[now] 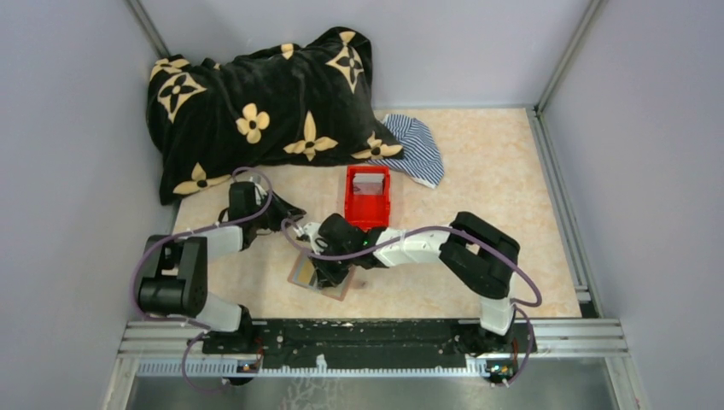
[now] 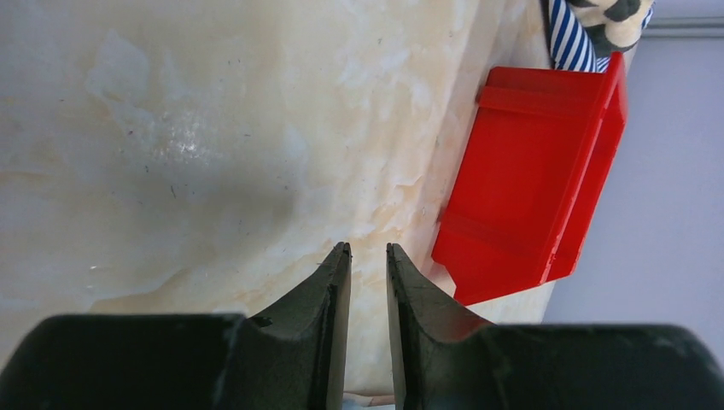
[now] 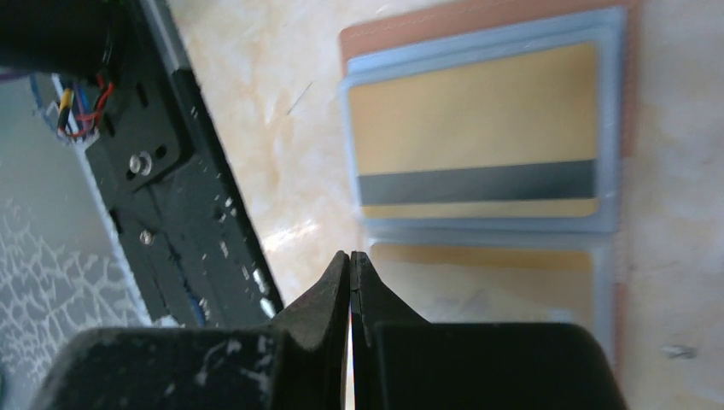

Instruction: Take the credit cards out of the card holder

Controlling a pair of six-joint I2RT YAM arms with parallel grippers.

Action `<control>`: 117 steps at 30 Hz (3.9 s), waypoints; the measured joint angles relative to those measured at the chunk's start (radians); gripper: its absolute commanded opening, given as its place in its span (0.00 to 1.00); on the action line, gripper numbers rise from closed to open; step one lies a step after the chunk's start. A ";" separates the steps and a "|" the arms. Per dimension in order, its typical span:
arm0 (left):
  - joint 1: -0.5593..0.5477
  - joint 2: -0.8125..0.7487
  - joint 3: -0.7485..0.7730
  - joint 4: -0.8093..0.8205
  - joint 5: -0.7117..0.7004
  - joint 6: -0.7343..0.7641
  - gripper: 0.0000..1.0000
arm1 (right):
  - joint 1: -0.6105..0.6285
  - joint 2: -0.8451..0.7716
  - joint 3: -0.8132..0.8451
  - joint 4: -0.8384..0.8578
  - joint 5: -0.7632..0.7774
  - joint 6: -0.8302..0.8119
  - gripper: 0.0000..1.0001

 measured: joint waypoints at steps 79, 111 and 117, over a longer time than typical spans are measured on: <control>-0.204 -0.563 -0.393 -0.268 0.063 -0.029 0.00 | -0.102 -0.106 -0.311 0.468 -0.049 0.389 0.37; -0.164 -0.764 -0.405 -0.439 -0.007 -0.064 0.00 | -0.085 0.001 -0.313 0.583 -0.076 0.459 0.43; -0.162 -0.915 -0.365 -0.576 -0.079 -0.082 0.00 | -0.089 0.010 -0.313 0.600 -0.088 0.469 0.43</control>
